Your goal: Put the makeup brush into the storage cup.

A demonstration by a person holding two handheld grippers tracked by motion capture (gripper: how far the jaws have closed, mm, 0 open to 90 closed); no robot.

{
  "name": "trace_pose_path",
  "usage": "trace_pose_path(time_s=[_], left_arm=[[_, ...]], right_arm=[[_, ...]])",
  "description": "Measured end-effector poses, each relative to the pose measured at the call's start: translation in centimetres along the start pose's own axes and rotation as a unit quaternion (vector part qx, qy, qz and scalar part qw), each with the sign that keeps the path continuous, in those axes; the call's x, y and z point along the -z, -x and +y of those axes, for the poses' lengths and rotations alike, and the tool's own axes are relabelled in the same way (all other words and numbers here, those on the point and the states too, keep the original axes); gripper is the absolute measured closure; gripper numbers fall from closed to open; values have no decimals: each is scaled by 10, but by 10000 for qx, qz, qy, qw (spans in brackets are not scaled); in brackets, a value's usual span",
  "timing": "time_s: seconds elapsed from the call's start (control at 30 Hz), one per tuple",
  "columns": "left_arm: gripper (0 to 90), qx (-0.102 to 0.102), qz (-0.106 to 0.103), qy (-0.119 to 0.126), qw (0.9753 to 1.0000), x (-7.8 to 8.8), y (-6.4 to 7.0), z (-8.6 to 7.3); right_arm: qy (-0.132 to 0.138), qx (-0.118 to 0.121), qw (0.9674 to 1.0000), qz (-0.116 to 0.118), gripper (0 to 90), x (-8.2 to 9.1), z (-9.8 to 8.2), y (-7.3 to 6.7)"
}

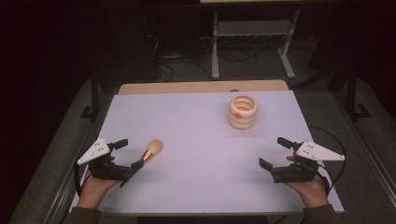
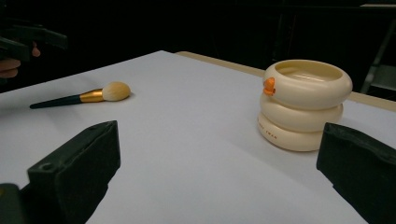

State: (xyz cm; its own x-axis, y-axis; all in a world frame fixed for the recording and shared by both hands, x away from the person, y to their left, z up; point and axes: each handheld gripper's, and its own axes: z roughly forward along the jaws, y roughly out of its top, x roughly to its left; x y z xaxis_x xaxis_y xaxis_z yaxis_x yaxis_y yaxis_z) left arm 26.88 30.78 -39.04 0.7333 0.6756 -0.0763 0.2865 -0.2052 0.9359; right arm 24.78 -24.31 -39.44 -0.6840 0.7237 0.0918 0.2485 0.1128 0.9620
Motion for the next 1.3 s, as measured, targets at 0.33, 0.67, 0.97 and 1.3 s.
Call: trace_pose_path(time_s=[0.33,0.67,0.97,1.3], left_arm=[[0,-16,6,53,10000,-7,-5,7],[0,-44,-12,127,9999,-13,-6,15],[0,-68,-39,114,9999,-19,-8,18],[0,-51,-59,100,9999,-27,-9,21]], right_arm=[[50,6,10000,-14,0,1,1,1],[32,-7,10000,-19,0,1,0,1],[22,-8,10000,-17,0,0,-1,0],[26,-1,10000,-31,0,1,-1,1]])
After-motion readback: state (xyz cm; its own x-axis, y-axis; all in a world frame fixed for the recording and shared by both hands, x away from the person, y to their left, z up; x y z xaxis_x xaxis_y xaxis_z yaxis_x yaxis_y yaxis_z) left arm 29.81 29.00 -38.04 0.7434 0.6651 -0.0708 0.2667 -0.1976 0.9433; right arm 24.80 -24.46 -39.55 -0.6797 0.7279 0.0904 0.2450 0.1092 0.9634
